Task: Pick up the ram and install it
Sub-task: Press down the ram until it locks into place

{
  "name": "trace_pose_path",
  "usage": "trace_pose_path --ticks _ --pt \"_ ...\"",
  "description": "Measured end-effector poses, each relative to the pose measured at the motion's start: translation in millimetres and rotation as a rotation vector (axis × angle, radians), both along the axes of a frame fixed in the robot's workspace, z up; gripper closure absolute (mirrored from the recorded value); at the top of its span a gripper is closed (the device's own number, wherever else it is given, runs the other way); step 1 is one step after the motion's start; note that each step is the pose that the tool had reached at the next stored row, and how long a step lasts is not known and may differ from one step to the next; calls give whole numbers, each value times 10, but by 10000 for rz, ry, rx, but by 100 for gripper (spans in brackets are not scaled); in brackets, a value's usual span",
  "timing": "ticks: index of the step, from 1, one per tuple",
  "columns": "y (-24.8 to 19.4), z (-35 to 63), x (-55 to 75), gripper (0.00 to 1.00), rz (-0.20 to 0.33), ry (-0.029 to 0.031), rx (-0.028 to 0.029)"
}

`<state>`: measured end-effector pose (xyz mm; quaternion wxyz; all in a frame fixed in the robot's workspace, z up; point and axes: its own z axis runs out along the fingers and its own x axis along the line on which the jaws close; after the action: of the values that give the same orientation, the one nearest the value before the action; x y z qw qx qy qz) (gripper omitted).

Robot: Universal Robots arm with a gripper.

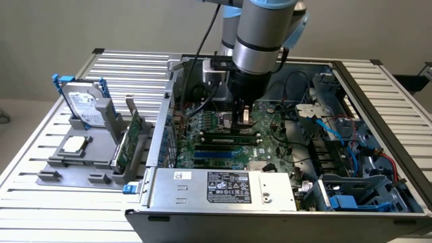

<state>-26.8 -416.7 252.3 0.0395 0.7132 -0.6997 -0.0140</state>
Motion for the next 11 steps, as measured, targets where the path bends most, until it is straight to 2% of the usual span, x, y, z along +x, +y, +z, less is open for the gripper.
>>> trace_pose_path --ticks 3,11 --pt "0 0 0 89 -368 -1 41" --pt "0 0 0 89 -1460 -3 58"
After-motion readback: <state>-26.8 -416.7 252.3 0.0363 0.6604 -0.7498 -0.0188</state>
